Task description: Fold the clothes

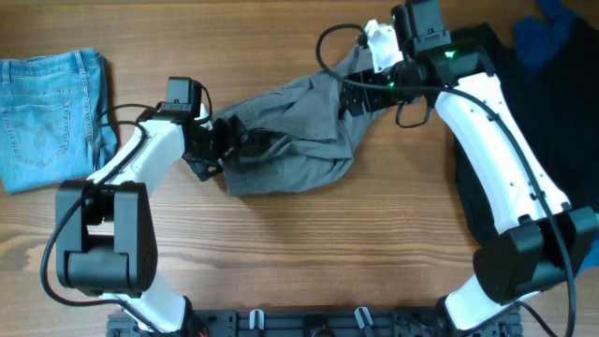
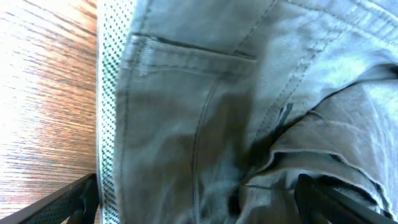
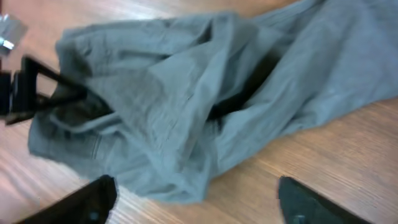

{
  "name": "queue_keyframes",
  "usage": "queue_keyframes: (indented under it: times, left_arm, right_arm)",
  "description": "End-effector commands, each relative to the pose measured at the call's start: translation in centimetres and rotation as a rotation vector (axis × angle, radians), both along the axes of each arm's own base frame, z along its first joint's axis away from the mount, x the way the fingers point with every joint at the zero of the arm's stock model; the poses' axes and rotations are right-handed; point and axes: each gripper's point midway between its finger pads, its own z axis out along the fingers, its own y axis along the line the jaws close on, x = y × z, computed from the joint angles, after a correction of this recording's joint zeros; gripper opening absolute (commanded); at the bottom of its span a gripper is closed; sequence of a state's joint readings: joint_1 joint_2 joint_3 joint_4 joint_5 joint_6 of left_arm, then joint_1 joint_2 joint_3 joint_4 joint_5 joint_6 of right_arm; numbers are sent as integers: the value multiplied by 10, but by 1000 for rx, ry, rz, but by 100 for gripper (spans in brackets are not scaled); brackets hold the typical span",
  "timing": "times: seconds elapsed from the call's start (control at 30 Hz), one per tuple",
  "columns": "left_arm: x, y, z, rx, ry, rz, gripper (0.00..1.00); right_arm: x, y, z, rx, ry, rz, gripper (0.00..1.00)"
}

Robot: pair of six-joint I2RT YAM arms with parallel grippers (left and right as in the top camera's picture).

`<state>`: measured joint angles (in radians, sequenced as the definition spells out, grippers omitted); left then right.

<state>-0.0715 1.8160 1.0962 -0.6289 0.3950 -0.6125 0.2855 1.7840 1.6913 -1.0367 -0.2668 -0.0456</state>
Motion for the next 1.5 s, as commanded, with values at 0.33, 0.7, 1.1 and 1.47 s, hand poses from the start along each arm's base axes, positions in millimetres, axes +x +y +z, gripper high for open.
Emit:
queue_keyframes:
  times: [0.33, 0.7, 1.1, 1.47]
  left_arm:
    - [-6, 1, -2, -14, 34, 13, 100]
    - [-8, 4, -4, 5, 44, 17, 100]
    - [-12, 7, -6, 23, 54, 10, 100]
    - [-14, 14, -9, 65, 64, 19, 100]
  right_arm:
    - [-28, 49, -113, 47, 369, 133, 35]
    - [102, -3, 23, 221, -134, -162, 5]
    - [87, -28, 14, 274, -51, -101, 36]
    - [42, 26, -75, -64, 34, -86, 41]
